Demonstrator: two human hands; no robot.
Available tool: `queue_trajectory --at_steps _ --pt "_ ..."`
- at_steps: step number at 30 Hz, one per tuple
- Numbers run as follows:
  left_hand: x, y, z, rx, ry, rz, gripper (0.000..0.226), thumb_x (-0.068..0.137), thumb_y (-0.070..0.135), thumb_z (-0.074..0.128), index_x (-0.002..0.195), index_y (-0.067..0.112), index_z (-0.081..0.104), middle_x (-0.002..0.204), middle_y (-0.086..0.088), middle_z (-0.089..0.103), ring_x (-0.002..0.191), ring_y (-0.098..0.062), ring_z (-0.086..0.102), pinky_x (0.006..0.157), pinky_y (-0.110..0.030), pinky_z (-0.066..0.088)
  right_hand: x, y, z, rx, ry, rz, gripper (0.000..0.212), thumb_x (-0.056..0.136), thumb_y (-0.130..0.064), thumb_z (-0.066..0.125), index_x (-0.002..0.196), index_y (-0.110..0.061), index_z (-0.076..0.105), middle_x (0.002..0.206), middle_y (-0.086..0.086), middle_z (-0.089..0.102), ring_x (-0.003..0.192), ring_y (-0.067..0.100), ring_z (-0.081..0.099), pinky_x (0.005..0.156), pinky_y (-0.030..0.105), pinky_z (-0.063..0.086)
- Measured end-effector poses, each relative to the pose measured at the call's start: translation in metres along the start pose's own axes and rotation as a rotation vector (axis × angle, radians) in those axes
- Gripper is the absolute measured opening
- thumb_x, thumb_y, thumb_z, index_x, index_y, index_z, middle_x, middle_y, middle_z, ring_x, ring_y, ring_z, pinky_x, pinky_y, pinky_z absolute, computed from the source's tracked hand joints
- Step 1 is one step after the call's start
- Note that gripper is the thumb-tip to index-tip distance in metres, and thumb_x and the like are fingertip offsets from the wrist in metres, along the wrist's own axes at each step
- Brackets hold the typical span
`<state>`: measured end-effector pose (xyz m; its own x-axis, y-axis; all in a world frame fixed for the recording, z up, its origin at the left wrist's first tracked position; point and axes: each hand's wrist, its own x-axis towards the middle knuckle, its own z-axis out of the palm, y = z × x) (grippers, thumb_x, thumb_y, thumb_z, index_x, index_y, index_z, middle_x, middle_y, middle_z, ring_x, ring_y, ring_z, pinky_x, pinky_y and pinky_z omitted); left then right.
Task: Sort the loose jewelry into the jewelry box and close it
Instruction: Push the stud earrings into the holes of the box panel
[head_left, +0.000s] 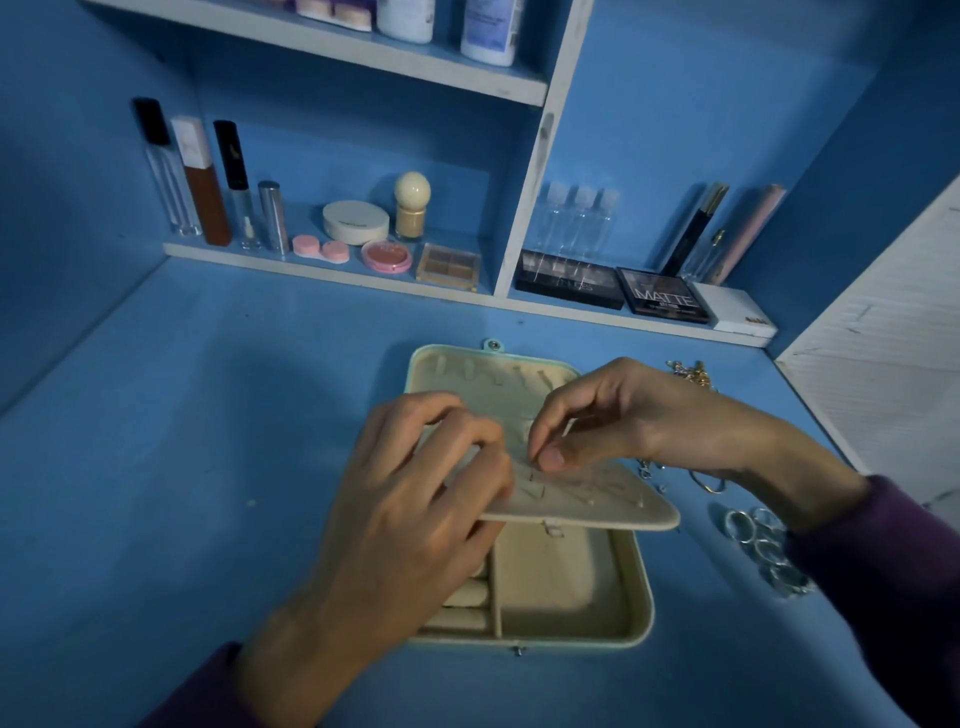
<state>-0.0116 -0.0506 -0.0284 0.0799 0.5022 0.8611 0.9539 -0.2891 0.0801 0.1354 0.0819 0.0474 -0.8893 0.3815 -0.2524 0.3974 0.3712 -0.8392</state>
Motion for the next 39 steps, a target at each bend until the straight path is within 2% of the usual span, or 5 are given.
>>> queue_trajectory --at_steps 6,15,22,32,39 --pt "0.0 -0.001 -0.001 -0.035 -0.013 -0.014 0.013 0.092 0.011 0.044 0.079 0.016 0.045 0.086 -0.002 0.062 0.092 -0.022 0.048 0.078 -0.032 0.041 0.001 0.001 0.001 0.003 0.009 -0.012 0.014 0.073 -0.018 0.071 0.086 -0.013 0.074 0.083 0.008 0.071 0.077 0.02 0.062 0.076 0.025 0.05" --pt "-0.001 -0.001 0.0 -0.049 0.001 -0.006 0.014 0.085 0.007 0.055 0.08 0.016 0.045 0.086 -0.002 0.062 0.092 -0.022 0.048 0.079 -0.031 0.04 0.003 -0.005 0.0 -0.084 -0.028 0.0 0.01 0.077 -0.016 0.07 0.086 -0.017 0.074 0.082 -0.001 0.072 0.079 0.016 0.067 0.075 0.022 0.05" --pt "-0.001 0.0 -0.001 -0.058 -0.005 -0.001 0.023 0.079 0.006 0.066 0.079 0.015 0.045 0.085 -0.003 0.063 0.094 -0.022 0.049 0.078 -0.032 0.041 0.004 -0.007 0.002 -0.175 -0.043 -0.002 0.009 0.08 -0.012 0.072 0.089 -0.014 0.074 0.086 0.006 0.071 0.083 0.028 0.065 0.083 0.043 0.052" --pt "0.0 0.0 -0.001 -0.053 0.008 -0.017 0.016 0.08 0.005 0.066 0.07 0.01 0.055 0.081 -0.004 0.063 0.091 -0.023 0.049 0.077 -0.033 0.042 0.004 -0.015 -0.001 -0.221 -0.082 -0.01 0.013 0.084 0.0 0.066 0.086 -0.013 0.07 0.085 0.004 0.07 0.08 0.022 0.065 0.081 0.038 0.051" --pt "-0.002 0.0 0.001 -0.059 0.032 -0.005 0.02 0.083 0.007 0.062 0.08 0.016 0.045 0.083 -0.002 0.063 0.092 -0.022 0.05 0.077 -0.033 0.043 0.008 -0.015 0.0 -0.245 -0.132 0.013 0.017 0.084 0.0 0.065 0.085 -0.016 0.07 0.083 0.001 0.069 0.076 0.008 0.062 0.078 0.028 0.052"
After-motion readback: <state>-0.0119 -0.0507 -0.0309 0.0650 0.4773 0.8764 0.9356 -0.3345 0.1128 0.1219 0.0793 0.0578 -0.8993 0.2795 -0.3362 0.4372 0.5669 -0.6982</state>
